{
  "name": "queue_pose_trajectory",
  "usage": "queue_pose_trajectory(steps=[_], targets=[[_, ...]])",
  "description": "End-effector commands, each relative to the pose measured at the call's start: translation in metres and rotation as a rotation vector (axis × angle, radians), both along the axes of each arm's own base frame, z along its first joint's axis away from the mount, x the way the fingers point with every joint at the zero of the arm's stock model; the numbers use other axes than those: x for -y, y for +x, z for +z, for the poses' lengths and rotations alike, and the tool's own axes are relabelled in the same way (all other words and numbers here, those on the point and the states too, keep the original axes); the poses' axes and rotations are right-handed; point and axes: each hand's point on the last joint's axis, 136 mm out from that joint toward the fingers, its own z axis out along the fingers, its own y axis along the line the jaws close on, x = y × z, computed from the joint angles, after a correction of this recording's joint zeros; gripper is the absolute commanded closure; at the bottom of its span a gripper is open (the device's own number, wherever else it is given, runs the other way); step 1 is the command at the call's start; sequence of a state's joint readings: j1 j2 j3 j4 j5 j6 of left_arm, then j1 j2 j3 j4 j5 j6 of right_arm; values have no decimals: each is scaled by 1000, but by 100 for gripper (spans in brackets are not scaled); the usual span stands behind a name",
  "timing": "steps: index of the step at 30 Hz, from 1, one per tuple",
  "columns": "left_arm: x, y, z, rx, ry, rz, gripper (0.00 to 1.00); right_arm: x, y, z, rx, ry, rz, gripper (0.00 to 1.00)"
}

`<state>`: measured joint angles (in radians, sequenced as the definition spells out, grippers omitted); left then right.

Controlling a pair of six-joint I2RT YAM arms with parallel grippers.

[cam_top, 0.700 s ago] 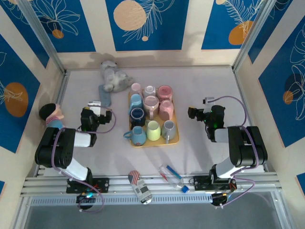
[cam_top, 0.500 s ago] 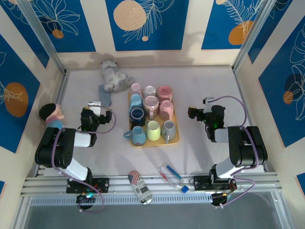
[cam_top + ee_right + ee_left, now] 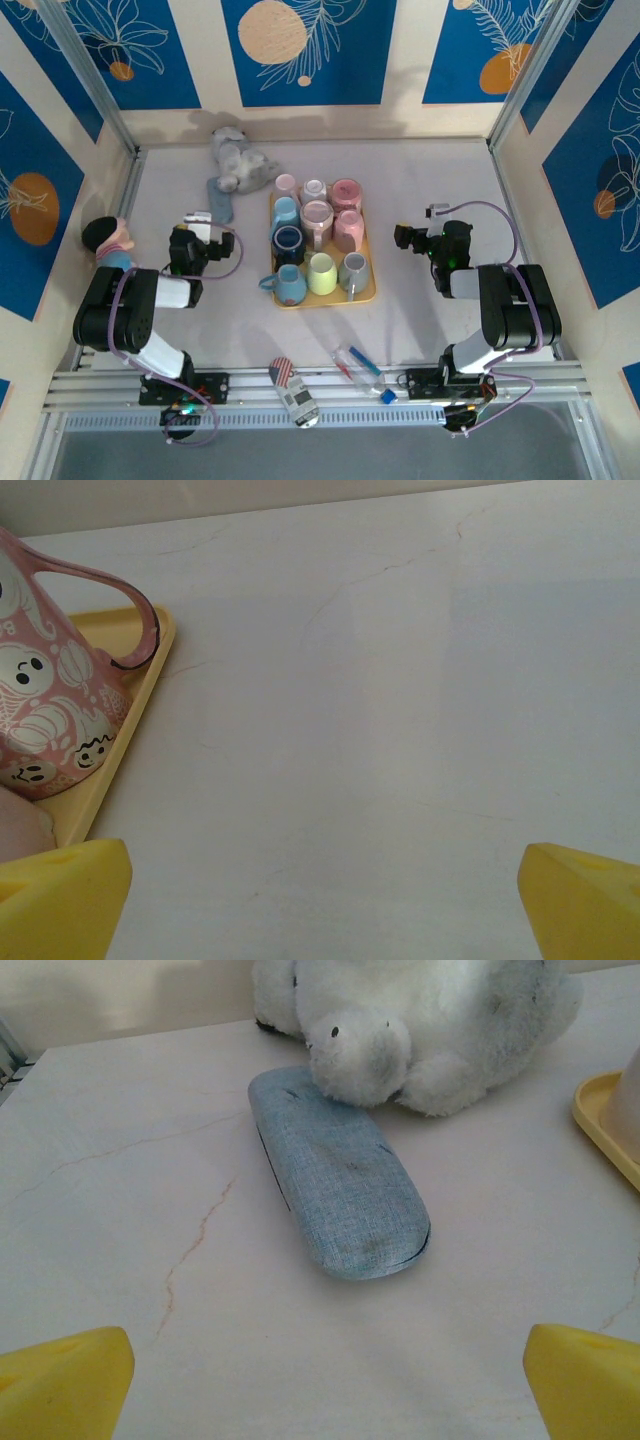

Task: Turn the mug right side up

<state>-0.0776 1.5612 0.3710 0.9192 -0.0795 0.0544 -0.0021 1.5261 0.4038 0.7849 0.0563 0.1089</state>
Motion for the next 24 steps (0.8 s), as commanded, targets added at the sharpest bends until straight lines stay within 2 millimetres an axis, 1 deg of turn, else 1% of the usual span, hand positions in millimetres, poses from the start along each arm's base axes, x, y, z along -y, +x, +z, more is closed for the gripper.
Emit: queue_pose_trajectory(steps=[1, 5, 6, 8, 9, 11, 12, 13, 14, 15, 16, 17, 19, 21, 22, 23, 24], targets=[[-3, 3, 4, 11, -16, 11, 0, 2, 7, 11, 35, -7, 1, 1], [-3, 2, 4, 13, -14, 11, 0, 2, 6, 11, 36, -4, 3, 1], [-1, 2, 6, 19, -13, -2, 0, 2, 6, 12, 38, -3, 3, 1], [3, 1, 18, 16, -3, -20, 0, 3, 6, 17, 38, 4, -2, 1], [1, 1, 28, 1, 2, -5, 0, 5, 6, 26, 36, 1, -13, 1], [6, -1, 54, 10, 15, -21, 0, 7, 4, 45, 20, 4, -27, 1], [14, -5, 73, 32, 17, -56, 0, 6, 1, 55, -5, 21, -31, 2], [23, -7, 94, 45, 21, -96, 0, 3, -4, 65, -36, 42, -13, 5], [28, -9, 110, 42, 21, -127, 0, -2, -7, 74, -57, 61, 11, 9], [35, -15, 120, 1, 15, -164, 0, -10, -14, 82, -91, 90, 47, 12], [44, -19, 135, -22, 9, -222, 0, -18, -22, 91, -121, 123, 85, 15], [53, -26, 144, -54, 11, -284, 0, -26, -29, 99, -146, 158, 121, 17], [71, -46, 161, -125, 1, -410, 1, -41, -47, 117, -197, 236, 180, 20], [86, -69, 175, -169, -6, -527, 2, -57, -65, 129, -253, 308, 250, 23], [92, -81, 180, -192, -16, -572, 4, -65, -74, 137, -279, 331, 285, 27], [98, -93, 184, -204, -22, -627, 5, -72, -83, 141, -305, 344, 319, 29], [106, -110, 183, -232, -20, -699, 6, -81, -92, 147, -325, 345, 365, 30]])
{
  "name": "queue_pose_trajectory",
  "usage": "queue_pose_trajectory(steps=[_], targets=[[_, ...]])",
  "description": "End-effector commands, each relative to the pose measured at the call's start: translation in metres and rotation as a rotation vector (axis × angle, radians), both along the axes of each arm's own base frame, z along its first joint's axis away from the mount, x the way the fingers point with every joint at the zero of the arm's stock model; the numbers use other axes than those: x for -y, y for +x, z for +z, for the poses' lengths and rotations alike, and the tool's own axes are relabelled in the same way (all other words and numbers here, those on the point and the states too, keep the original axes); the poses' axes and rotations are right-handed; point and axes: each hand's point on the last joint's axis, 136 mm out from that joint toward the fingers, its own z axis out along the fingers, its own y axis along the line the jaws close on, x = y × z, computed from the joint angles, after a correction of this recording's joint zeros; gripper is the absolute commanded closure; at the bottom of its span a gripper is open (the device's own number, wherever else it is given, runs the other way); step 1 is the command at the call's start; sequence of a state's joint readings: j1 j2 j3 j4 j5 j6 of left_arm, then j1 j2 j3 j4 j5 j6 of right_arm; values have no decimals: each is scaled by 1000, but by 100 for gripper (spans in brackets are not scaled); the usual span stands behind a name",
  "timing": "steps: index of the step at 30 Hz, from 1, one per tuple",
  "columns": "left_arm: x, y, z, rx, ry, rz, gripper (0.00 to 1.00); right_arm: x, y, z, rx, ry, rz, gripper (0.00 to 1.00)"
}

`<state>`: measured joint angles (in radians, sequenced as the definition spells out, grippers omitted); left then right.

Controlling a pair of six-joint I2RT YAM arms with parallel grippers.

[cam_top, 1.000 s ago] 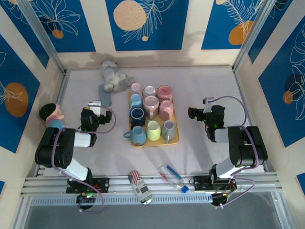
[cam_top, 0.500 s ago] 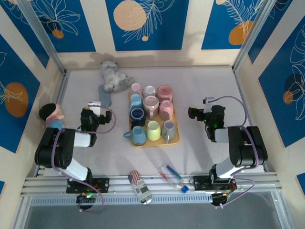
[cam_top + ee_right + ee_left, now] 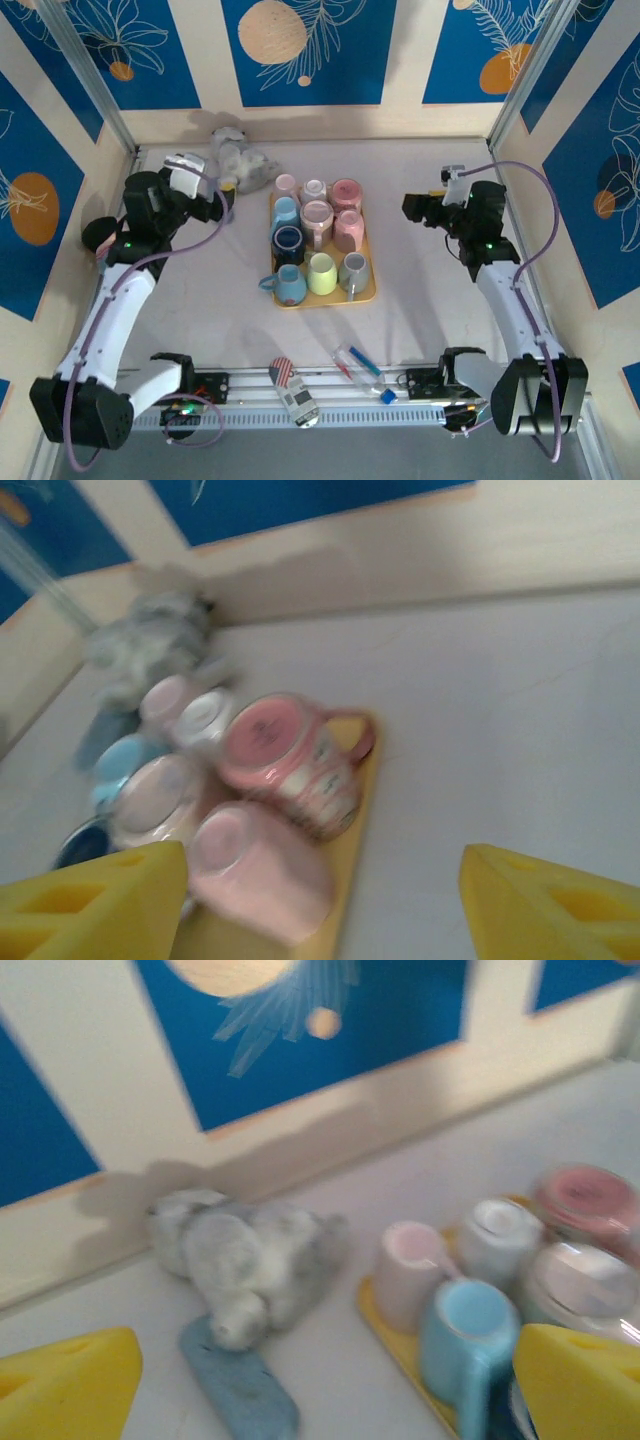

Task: Turn the mug right side up

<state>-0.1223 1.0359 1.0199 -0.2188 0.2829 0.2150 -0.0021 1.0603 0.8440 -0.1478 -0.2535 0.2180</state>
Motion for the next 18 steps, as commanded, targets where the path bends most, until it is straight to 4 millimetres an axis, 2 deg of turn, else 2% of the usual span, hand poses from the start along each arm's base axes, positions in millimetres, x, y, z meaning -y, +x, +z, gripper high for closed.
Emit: queue_pose_trajectory(steps=[1, 4, 6, 10, 12, 18], targets=[[37, -80, -57, -305, 52, -321, 7, -39, -58, -18, -271, 96, 200, 31], [41, -112, -77, -291, 147, -438, 7, -62, -83, -3, -283, 105, 346, 32], [42, -124, -87, -279, 202, -498, 8, -73, -94, 6, -278, 98, 418, 32], [44, -127, -98, -240, 280, -582, 11, -89, -108, 20, -286, 132, 526, 32], [44, -125, -110, -250, 323, -615, 14, -94, -112, 26, -319, 161, 559, 33], [43, -115, -146, -358, 387, -644, 17, -102, -119, 26, -389, 174, 597, 35]])
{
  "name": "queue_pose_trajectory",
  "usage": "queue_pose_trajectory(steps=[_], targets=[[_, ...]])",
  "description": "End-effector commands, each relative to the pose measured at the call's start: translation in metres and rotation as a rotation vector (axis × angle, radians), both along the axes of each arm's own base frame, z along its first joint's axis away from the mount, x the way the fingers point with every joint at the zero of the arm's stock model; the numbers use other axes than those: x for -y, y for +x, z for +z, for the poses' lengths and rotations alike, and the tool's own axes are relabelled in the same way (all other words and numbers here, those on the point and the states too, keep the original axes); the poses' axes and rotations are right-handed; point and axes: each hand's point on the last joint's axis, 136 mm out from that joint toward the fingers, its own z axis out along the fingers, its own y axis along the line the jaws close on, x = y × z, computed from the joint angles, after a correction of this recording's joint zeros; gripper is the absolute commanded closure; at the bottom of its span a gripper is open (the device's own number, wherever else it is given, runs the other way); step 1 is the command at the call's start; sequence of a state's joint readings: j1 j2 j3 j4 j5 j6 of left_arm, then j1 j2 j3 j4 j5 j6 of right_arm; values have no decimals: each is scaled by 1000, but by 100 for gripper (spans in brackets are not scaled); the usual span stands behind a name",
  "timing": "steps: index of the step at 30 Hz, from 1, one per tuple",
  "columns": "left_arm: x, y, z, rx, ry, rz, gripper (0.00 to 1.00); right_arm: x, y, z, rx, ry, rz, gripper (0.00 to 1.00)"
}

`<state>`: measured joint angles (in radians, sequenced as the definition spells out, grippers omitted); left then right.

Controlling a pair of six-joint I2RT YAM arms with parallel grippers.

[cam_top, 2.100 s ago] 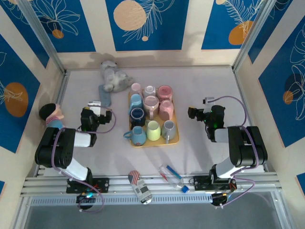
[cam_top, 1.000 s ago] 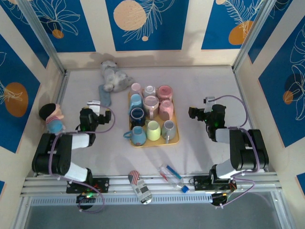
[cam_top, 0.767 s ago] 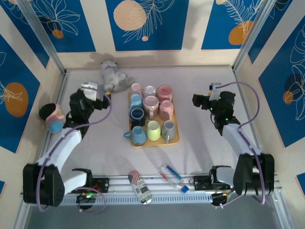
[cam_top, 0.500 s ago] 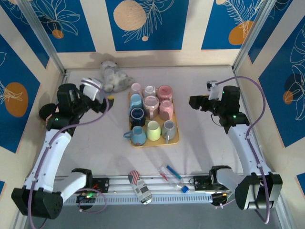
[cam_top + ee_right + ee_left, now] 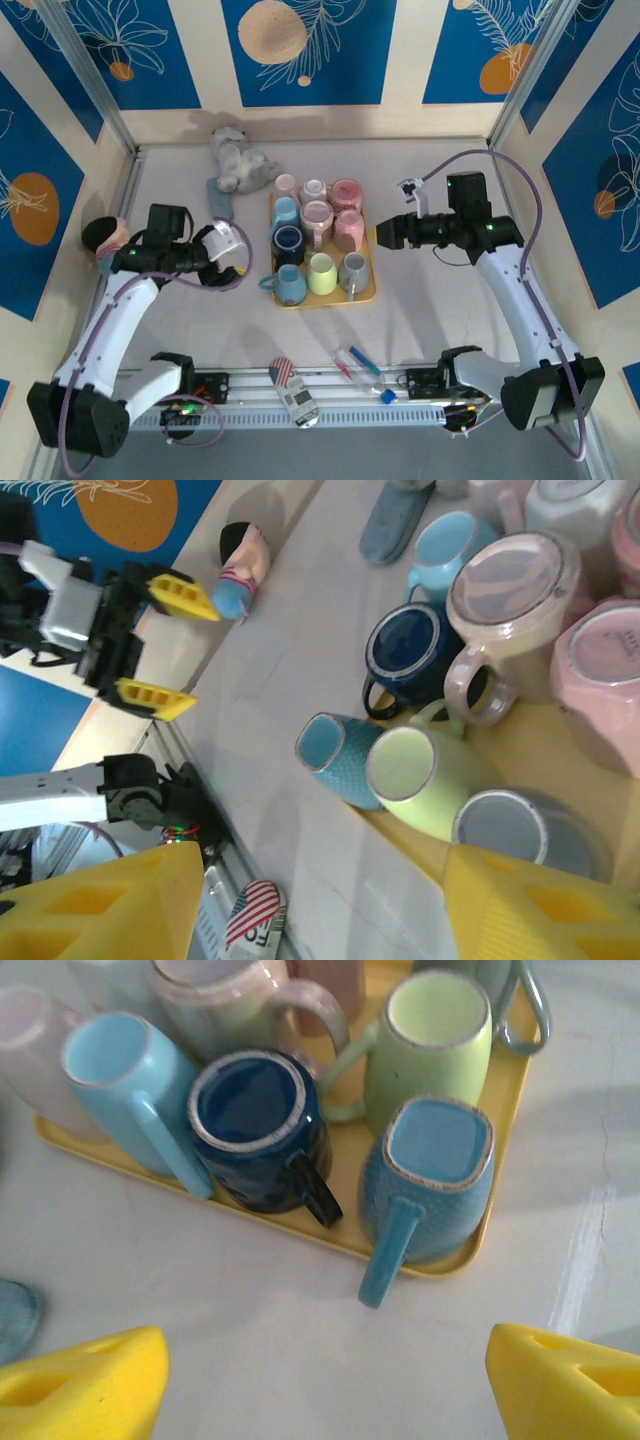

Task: Turn the mug right side up

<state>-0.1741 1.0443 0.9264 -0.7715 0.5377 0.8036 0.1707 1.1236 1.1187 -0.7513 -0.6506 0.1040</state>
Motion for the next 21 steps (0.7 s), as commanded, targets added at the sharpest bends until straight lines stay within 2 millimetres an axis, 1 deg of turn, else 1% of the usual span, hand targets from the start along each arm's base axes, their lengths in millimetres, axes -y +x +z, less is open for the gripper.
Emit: queue_pose_trajectory(steps=[1, 5, 8, 10, 12, 16, 19, 21], targets=[[4, -6, -20, -21, 58, -78, 17, -5, -18, -1, -78, 16, 51, 36], [9, 1, -34, -10, 74, -94, 17, -4, -18, -12, -137, -6, 37, 37], [14, 2, -43, -6, 86, -139, 18, -4, -18, -15, -151, -11, 37, 37], [14, 3, -51, -4, 127, -167, 20, -4, -19, -16, -156, -15, 37, 37], [17, 7, -53, -5, 134, -180, 21, -4, -19, -19, -164, -16, 39, 37], [31, 6, -56, -18, 122, -238, 28, -3, -15, -24, -166, -25, 38, 37], [40, 5, -67, -19, 133, -275, 28, -4, -14, -23, -163, -22, 46, 37], [46, 4, -71, -38, 130, -298, 31, -5, -13, -24, -159, -16, 51, 37]])
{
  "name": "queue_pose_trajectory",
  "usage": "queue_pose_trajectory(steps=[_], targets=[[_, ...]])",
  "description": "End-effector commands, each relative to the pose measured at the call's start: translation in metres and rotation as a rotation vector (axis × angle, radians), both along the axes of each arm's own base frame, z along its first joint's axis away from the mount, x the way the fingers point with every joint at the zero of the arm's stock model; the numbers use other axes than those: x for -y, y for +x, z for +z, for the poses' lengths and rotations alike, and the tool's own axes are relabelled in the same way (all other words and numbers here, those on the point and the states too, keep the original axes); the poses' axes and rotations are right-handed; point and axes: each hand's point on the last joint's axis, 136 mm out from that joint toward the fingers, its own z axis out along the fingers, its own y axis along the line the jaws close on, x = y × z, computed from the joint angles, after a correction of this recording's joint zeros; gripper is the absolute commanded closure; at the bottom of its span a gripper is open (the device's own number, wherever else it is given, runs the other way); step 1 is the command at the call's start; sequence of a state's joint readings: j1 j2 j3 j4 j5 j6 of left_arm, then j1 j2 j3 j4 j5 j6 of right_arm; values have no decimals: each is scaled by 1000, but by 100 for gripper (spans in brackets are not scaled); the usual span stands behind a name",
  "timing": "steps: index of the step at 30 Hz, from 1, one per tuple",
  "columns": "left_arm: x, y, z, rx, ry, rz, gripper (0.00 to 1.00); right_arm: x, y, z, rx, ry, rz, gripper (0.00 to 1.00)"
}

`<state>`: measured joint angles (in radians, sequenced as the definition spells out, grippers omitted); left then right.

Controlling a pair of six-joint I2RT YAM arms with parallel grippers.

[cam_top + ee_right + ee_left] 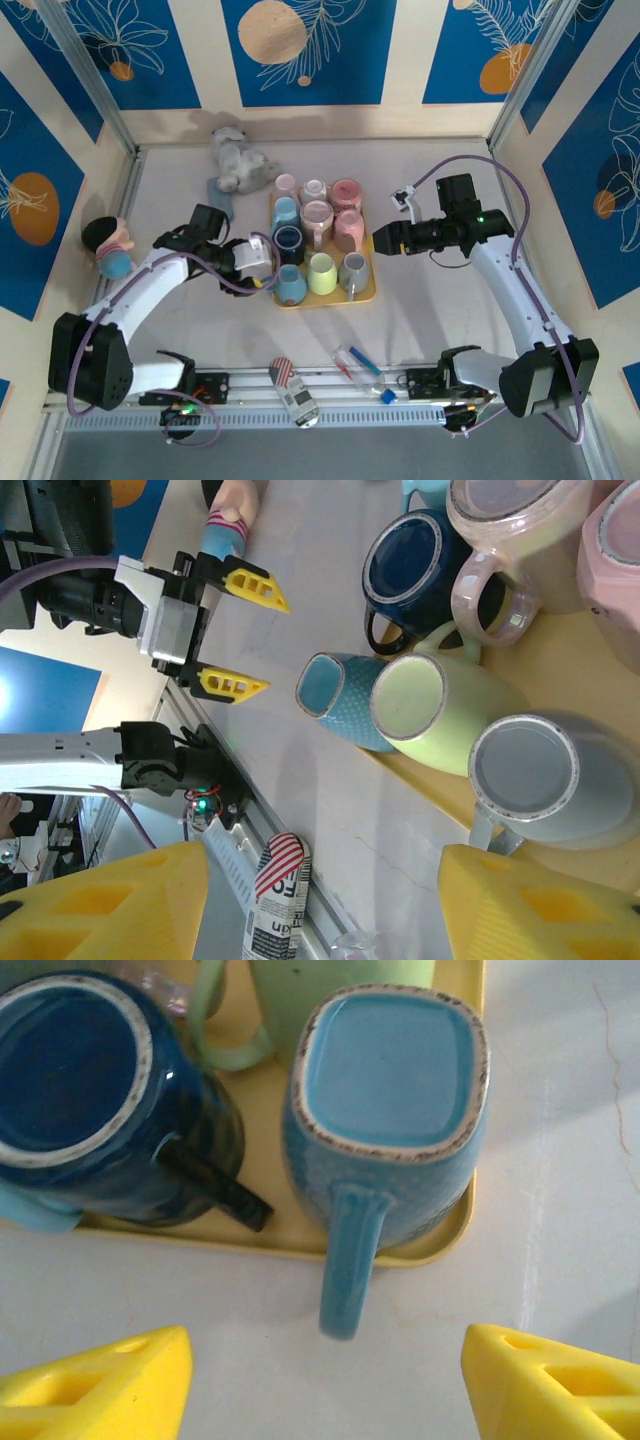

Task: Turn the mug right side up

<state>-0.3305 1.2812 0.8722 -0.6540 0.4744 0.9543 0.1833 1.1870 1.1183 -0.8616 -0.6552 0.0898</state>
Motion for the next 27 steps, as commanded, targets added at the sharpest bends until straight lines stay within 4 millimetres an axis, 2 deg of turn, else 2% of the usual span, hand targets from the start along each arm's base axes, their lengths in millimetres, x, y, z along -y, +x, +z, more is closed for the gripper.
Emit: queue_pose_trajectory(steps=[1, 10, 18, 27], targets=[[14, 2, -1, 8, -13, -69, 32, -3, -4, 3, -1, 19, 29, 37], [18, 4, -23, -26, 29, -87, 42, -3, -8, 3, -21, 45, 41, 37], [26, 3, -24, -21, -2, -106, 46, -3, -9, 2, -30, 53, 45, 37], [30, -3, -37, -84, 30, -153, 52, 0, -9, 2, -36, 45, 39, 38]])
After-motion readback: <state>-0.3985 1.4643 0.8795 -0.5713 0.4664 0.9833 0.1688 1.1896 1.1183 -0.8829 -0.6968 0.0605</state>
